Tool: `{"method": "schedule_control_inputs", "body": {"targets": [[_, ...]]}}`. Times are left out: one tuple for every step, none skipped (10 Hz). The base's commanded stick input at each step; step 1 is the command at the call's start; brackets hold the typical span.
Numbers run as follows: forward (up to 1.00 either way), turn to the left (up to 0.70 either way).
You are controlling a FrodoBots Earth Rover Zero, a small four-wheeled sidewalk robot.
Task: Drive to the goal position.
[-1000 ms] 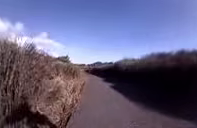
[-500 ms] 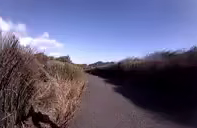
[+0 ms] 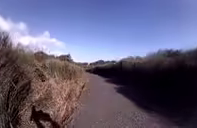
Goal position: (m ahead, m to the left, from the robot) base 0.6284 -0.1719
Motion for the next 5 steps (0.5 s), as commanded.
{"method": "schedule_control_inputs", "body": {"targets": [[0.70,0.00],[0.70,0.00],[0.70,0.00],[0.70,0.00],[0.70,0.00]]}}
